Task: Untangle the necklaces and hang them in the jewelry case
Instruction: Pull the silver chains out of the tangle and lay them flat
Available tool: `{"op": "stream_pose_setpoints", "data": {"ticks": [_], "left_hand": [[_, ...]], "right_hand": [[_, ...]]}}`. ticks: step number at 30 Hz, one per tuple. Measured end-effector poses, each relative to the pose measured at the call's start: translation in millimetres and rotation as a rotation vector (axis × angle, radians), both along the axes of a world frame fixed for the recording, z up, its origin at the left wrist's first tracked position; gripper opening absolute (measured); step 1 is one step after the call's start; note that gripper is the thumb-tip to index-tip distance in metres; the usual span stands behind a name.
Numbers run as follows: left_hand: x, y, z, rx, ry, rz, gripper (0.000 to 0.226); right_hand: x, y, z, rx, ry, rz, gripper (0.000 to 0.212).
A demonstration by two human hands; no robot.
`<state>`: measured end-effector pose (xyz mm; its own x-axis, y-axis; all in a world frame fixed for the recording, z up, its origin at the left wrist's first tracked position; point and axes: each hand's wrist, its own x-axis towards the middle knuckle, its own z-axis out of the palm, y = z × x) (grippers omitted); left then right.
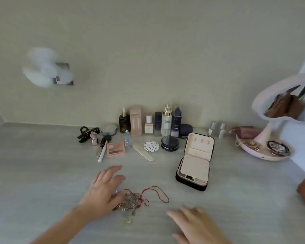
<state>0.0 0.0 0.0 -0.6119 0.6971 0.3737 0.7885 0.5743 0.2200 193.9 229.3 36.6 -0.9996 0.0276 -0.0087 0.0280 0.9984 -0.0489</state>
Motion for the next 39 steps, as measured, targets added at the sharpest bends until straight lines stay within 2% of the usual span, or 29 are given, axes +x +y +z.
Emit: {"op": "stream_pose_setpoints", "data": {"ticks": [1,3,5,7,11,14,17,23,32,39], "left_hand": [[-6,-4,-3,0.018,-0.014,-0.013,0.036],[-12,-7,-7,0.062,-0.08,-0.033,0.039],[-14,-6,-12,0.1,-0.104,-0.072,0.045],[-11,-5,-20,0.15,-0.075,-0.128,0.041],[-13,-7,-19,0.198,-0.067,-0.14,0.045],[-10,-7,-18,0.216,-0.129,-0.143,0.05],[-8,-6,-15,0.18,-0.175,-0.128,0.043],[-1,-6,-19,0.049,-0.154,-0.139,0.028],[5,-13,-17,0.076,-0.213,-0.096,0.029],[5,-16,-14,0.094,-0.311,-0.105,0.031]], "right_hand": [[-10,-3,-1,0.056,0.075,0.014,0.06],[-28,-10,0,0.064,0.036,0.036,0.067],[-41,-19,-2,-0.003,-0.09,0.033,0.072],[-48,-33,-11,-0.061,-0.043,0.005,0.073],[-60,-68,-23,-0.299,0.047,-0.148,0.066],[-70,-79,-29,-0.316,0.112,-0.197,0.057],[-69,-81,-36,-0.322,0.178,-0.208,0.042],[-56,-88,-46,-0.328,0.304,-0.219,0.02],[-56,-94,-49,-0.285,0.357,-0.313,0.014],[-57,-93,-53,-0.293,0.385,-0.291,0.012]]}}
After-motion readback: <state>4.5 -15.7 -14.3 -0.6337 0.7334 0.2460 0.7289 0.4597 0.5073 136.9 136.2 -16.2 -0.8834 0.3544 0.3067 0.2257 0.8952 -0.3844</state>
